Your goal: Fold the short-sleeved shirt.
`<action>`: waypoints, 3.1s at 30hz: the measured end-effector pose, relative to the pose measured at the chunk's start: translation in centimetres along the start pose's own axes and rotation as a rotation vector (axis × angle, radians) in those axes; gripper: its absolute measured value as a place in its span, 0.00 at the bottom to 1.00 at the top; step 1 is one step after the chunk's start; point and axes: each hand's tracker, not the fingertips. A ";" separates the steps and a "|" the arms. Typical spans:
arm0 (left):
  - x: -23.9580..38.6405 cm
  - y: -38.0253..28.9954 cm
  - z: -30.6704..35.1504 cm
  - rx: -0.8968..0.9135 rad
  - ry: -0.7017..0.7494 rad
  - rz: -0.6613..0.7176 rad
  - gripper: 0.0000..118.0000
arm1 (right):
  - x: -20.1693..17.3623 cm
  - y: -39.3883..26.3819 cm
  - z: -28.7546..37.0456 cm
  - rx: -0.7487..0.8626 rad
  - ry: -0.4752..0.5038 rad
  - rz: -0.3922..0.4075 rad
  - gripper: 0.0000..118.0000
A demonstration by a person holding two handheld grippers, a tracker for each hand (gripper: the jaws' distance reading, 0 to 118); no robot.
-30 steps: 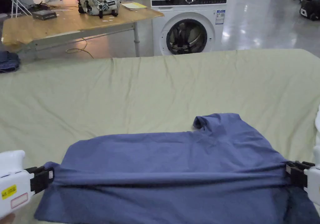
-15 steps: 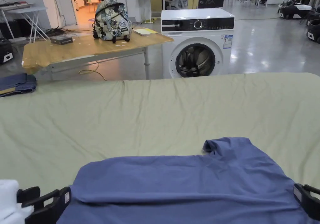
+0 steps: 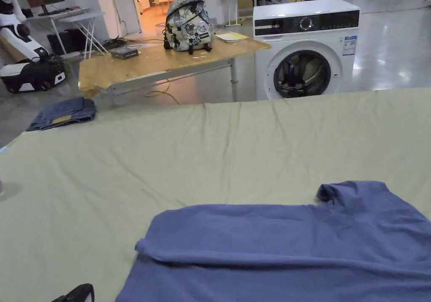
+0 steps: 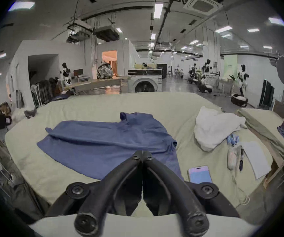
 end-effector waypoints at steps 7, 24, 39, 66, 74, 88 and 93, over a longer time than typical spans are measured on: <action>-3.8 -1.4 -10.1 -0.259 -0.125 0.195 0.45 | -0.2 -0.3 0.4 0.004 0.063 -0.083 0.00; 1.7 -6.1 -21.3 -0.548 -0.018 -0.139 0.02 | 3.8 -3.3 -2.7 -0.194 -0.086 -0.186 0.03; -0.2 -5.7 -20.8 -0.535 -0.052 -0.052 0.02 | 7.8 -6.8 -14.3 -0.375 -0.169 -0.369 0.08; -7.2 -10.2 -2.9 -0.397 -0.031 0.154 0.43 | 4.0 -7.1 -2.7 -0.391 -0.237 -0.219 0.50; -1.9 -3.5 2.4 -0.050 0.025 -0.014 0.71 | 3.1 -2.7 0.5 -0.077 -0.058 -0.118 0.59; 0.7 2.2 2.5 0.080 -0.096 0.087 0.00 | -3.5 1.9 -1.1 0.026 0.072 0.066 0.00; -1.9 1.8 0.0 -0.008 -0.119 0.122 0.00 | -0.8 0.6 -0.1 0.015 0.044 0.029 0.00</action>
